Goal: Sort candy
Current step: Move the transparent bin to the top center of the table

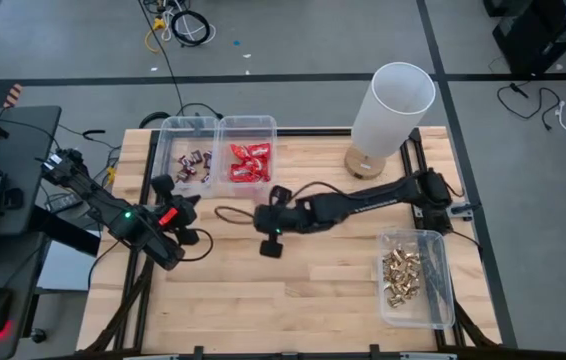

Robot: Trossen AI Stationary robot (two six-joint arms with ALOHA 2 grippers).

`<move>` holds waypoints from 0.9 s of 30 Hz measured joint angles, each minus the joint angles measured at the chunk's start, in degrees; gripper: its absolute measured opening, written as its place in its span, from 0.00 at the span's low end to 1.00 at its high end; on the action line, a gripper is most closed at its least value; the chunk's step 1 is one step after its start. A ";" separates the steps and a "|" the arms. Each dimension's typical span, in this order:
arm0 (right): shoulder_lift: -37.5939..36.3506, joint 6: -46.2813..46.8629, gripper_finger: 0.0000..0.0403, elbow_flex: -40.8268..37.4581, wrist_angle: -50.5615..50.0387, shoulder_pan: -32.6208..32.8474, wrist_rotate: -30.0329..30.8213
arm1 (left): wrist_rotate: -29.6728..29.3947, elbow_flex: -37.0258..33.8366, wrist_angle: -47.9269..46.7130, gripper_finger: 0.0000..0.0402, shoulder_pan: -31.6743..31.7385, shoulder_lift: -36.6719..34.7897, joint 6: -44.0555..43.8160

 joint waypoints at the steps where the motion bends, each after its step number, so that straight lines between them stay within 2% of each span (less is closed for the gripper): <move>1: -0.95 1.53 0.00 0.00 -1.87 0.95 0.02 | 0.01 -0.01 0.76 0.00 -0.02 0.00 0.34; 9: -9.11 17.75 0.00 0.00 -18.35 8.60 0.18 | 0.70 -3.25 9.03 0.00 -0.04 0.03 6.22; 22: -22.49 51.91 0.00 0.02 -42.74 21.21 -1.15 | 1.49 -4.11 11.50 0.00 -0.04 0.04 7.22; 27: -24.55 63.96 0.00 0.07 -56.70 24.17 -2.77 | 1.50 -4.11 11.53 0.00 -0.04 0.04 7.26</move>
